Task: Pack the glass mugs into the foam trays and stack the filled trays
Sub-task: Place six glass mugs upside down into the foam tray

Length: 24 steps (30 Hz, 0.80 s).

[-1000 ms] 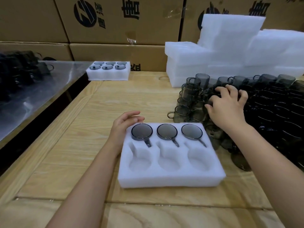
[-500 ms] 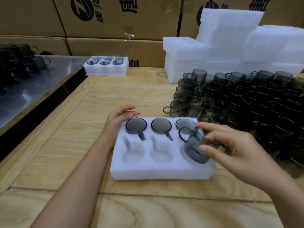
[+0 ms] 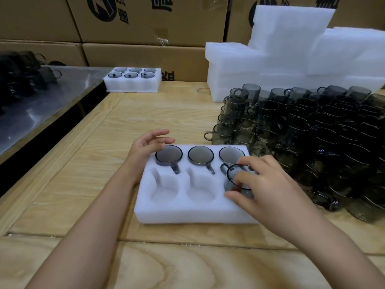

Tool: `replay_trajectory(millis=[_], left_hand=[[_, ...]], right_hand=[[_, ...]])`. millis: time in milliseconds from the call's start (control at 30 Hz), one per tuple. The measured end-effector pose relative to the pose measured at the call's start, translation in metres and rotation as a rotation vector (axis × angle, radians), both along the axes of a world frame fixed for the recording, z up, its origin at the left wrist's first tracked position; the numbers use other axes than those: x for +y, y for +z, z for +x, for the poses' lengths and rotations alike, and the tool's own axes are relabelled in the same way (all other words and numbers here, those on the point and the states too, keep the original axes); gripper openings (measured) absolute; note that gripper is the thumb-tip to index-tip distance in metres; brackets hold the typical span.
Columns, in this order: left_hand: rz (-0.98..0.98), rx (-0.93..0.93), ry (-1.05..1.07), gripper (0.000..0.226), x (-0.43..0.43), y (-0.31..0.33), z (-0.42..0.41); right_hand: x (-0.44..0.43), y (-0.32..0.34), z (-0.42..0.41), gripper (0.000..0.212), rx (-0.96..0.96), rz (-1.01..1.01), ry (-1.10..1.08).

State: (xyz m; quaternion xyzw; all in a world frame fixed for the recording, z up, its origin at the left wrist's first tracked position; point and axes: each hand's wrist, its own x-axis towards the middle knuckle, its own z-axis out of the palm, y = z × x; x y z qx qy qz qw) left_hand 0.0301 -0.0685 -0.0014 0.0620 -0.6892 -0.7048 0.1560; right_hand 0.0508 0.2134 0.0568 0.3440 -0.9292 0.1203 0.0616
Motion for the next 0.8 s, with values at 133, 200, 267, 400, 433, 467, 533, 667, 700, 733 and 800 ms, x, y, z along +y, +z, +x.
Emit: replay_trajectory(millis=[133, 200, 267, 400, 433, 467, 533, 667, 700, 733, 800], left_hand=[[-0.004, -0.015, -0.006, 0.044, -0.001, 0.000, 0.000], [0.001, -0.024, -0.007, 0.044, -0.001, 0.000, 0.000], [0.013, -0.030, -0.006, 0.044, -0.001, 0.001, 0.000], [0.058, -0.032, -0.007, 0.046, 0.001, 0.001, 0.001], [0.063, -0.031, -0.007, 0.046, 0.001, 0.001, 0.000], [0.064, -0.029, -0.010, 0.047, 0.002, 0.001, 0.000], [0.066, -0.021, -0.021, 0.047, 0.002, 0.001, -0.001], [0.052, -0.013, -0.056, 0.048, 0.002, 0.002, 0.000], [0.036, -0.012, -0.074, 0.048, 0.002, 0.002, 0.000], [0.028, -0.014, -0.095, 0.048, 0.002, 0.002, 0.001], [0.041, -0.029, -0.123, 0.049, 0.000, 0.003, 0.001]], right_hand=[[-0.001, 0.014, -0.010, 0.070, -0.122, -0.153, -0.004], [-0.012, 0.016, -0.019, 0.086, -0.176, -0.182, 0.062], [-0.028, 0.016, -0.026, 0.089, -0.229, -0.095, 0.136], [-0.046, 0.003, -0.033, 0.081, -0.213, 0.139, 0.164], [-0.047, -0.003, -0.032, 0.080, -0.201, 0.170, 0.157], [-0.047, -0.008, -0.031, 0.078, -0.193, 0.192, 0.149], [-0.048, -0.016, -0.030, 0.076, -0.183, 0.202, 0.137], [-0.048, -0.022, -0.033, 0.076, -0.165, 0.187, 0.136], [-0.047, -0.022, -0.033, 0.079, -0.167, 0.179, 0.143], [-0.047, -0.022, -0.032, 0.082, -0.175, 0.152, 0.155], [-0.044, -0.021, -0.033, 0.085, -0.212, -0.004, 0.173]])
